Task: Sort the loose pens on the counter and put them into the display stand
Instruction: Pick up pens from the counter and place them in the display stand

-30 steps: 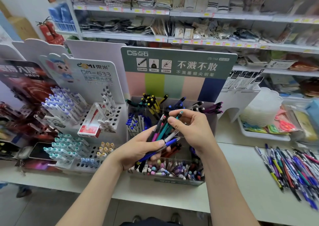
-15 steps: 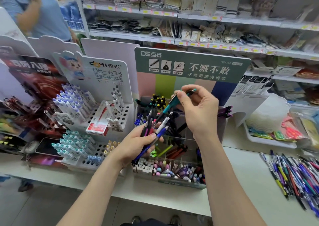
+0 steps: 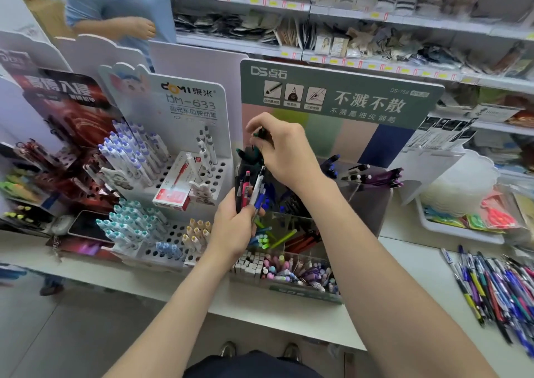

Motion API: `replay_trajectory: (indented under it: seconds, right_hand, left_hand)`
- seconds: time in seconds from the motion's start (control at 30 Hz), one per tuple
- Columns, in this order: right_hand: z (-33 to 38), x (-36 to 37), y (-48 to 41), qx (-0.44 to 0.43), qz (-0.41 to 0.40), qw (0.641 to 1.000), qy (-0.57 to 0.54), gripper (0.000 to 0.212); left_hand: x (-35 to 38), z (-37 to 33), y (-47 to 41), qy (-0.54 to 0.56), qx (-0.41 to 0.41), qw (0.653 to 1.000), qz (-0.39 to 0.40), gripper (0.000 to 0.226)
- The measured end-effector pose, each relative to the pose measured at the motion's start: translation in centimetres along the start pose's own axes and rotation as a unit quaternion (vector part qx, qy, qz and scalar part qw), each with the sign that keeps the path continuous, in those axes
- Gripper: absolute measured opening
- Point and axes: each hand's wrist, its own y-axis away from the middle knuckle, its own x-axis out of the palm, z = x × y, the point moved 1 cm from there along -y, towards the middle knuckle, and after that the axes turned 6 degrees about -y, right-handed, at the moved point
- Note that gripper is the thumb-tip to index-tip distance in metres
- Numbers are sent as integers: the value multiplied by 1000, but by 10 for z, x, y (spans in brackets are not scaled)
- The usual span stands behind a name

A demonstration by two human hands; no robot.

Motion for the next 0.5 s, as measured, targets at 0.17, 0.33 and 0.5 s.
replay_trajectory:
  seconds: [0.17, 0.33, 0.5]
  right_hand:
    - [-7, 7, -12, 26, 69, 993, 90, 15]
    - [-11, 23, 13, 19, 90, 948, 303, 24]
    - [-16, 18, 28, 2, -30, 974, 224, 28]
  left_hand:
    - [3, 4, 8, 21, -16, 1000, -7, 23]
    - [3, 7, 12, 22, -16, 1000, -11, 26]
    - [2, 9, 18, 37, -22, 999, -10, 25]
